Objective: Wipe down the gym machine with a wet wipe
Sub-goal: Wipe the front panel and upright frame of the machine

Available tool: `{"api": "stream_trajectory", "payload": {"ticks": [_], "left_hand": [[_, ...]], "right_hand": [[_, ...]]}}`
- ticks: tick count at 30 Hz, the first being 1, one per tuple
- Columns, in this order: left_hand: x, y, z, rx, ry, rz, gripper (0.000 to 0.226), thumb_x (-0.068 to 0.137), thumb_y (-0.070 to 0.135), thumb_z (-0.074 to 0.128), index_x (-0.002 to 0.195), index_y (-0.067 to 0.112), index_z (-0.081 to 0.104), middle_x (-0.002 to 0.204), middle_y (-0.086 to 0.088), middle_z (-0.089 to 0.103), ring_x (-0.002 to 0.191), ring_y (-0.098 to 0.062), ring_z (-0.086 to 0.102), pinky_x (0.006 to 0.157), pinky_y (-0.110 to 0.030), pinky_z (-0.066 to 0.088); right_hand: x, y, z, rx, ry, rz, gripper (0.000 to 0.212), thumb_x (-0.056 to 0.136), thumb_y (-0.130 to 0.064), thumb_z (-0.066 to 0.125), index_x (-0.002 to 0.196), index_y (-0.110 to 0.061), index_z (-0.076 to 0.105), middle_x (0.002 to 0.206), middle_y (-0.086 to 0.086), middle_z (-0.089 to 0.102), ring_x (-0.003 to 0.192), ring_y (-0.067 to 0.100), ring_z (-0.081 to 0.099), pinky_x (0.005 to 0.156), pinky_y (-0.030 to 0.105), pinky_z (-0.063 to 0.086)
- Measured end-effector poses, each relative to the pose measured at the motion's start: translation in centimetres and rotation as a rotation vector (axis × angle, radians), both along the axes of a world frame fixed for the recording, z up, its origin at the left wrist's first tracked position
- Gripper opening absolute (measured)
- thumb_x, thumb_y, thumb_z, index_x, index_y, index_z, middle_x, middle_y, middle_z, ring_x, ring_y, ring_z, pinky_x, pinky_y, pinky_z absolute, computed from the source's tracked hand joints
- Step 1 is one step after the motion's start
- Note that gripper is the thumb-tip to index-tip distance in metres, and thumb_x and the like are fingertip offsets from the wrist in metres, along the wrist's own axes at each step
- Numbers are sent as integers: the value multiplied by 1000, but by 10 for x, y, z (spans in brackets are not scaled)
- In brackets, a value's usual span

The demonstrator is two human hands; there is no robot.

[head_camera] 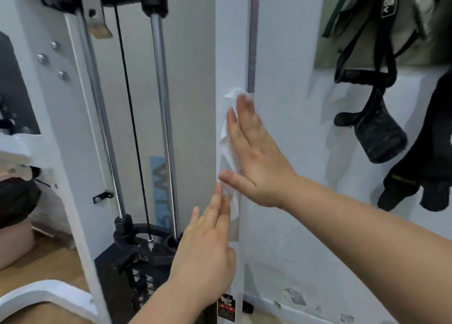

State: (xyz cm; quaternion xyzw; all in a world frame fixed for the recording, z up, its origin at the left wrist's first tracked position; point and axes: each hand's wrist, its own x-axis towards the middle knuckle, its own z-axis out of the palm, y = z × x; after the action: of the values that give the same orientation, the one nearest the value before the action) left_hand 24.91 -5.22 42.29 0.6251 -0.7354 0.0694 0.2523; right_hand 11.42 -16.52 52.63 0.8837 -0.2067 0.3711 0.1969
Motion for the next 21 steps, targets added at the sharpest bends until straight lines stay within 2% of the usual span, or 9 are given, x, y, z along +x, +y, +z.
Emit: {"api": "stream_trajectory", "payload": {"ticks": [4,6,11,12,13,15,16,18,21], "left_hand": [[2,-4,-19,46,165,-3,93,94,21,43,158,25,-24,148,14,-55,155,-2,-4,124,-25,-12],[3,-9,-31,52,204,-7,99,93,26,46,153,28,-33,151,14,-53,154,0,4,125,-26,-9],[9,-14,-56,105,173,24,106,89,38,48,145,34,-43,158,12,-44,153,-1,-4,123,-32,-9],[12,-14,-59,111,152,47,109,84,41,49,151,32,-36,166,8,-30,154,-5,4,124,-38,-1],[16,-15,-63,136,124,69,109,77,43,50,161,27,-19,172,1,-6,154,-13,20,124,-45,13],[26,-19,-78,140,52,136,103,67,49,50,160,13,27,160,-8,41,140,-28,50,110,-55,42],[31,-21,-86,151,14,162,99,65,51,49,154,9,40,153,-9,51,135,-31,55,106,-56,46],[43,-23,-100,188,-68,185,95,64,54,50,146,6,55,146,-11,57,133,-34,57,104,-57,47],[56,-21,-120,243,-127,197,93,65,58,49,143,8,59,151,-12,53,139,-32,51,110,-56,40]], "right_hand": [[-16,-10,51,-473,332,-222,99,98,-75,25,161,1,21,169,22,13,158,41,7,129,53,6],[-21,-11,50,-542,442,-220,99,99,-76,26,161,1,21,169,21,14,158,39,9,129,53,6],[-29,-10,44,-618,824,-163,100,99,-76,25,163,-1,11,171,19,5,159,33,1,130,48,1],[-29,-10,58,-649,838,-177,99,99,-76,23,163,-2,10,171,19,5,159,33,0,130,48,1],[-27,-10,73,-681,806,-206,99,99,-77,22,163,-2,9,171,19,5,159,33,1,130,48,2],[-25,-10,99,-700,646,-282,100,99,-78,21,163,-2,11,171,20,7,159,36,4,129,52,5],[-24,-10,102,-684,574,-308,102,98,-79,23,163,-1,12,170,21,9,158,38,6,129,54,7],[-21,-9,83,-658,520,-306,106,96,-81,25,162,1,15,169,24,11,158,41,8,128,56,8],[-23,-10,18,-613,616,-236,107,95,-81,29,161,2,18,169,23,14,158,40,10,128,55,9]]}}
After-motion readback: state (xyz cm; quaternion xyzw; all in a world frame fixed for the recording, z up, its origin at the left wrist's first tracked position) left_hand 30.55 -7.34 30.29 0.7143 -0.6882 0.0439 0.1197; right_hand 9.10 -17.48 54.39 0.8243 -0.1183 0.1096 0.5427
